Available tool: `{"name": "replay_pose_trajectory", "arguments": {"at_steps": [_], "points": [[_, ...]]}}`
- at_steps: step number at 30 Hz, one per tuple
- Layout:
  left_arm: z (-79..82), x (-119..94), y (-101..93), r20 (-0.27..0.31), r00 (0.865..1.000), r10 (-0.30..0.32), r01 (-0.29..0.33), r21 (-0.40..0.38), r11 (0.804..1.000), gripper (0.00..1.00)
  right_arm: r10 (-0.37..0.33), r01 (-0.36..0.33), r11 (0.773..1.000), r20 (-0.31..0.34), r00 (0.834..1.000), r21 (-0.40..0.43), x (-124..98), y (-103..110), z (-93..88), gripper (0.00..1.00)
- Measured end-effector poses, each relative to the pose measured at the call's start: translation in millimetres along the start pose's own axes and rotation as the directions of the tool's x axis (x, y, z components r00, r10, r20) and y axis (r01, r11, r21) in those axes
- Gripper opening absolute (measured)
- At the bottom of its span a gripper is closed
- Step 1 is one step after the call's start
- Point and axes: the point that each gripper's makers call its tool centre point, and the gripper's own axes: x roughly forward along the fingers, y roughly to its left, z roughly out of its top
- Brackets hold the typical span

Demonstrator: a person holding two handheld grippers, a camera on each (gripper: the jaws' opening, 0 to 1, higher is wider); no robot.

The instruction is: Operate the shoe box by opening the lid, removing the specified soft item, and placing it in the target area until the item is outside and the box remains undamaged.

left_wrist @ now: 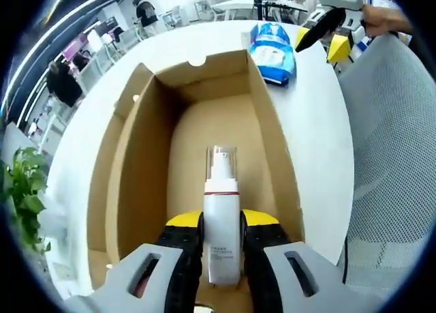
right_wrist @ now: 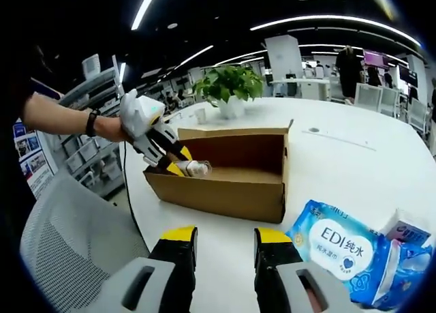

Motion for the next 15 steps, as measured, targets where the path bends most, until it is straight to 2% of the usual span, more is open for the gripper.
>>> {"name": "replay_pose_trajectory", "arguments": {"at_steps": [3, 7, 15], "points": [[10.7, -5.8, -1.0, 0.024, 0.999, 0.025, -0.025, 0.011, 1.000, 0.20, 0.017, -0.018, 0.999, -0.009, 1.000, -0.030, 2.9, 5.2, 2.7, 0.30], [25.9, -12.7, -4.3, 0.056, 0.997, 0.056, -0.058, 0.036, 0.998, 0.20, 0.035, -0.035, 0.999, -0.005, 0.999, -0.029, 5.4, 8.5, 5.5, 0.30], [64.5, -24.2, -15.2, 0.148, 0.985, 0.083, -0.096, 0.086, 0.992, 0.20, 0.094, -0.094, 0.995, 0.019, 0.995, 0.019, 11.0, 17.7, 17.9, 0.30]]}}
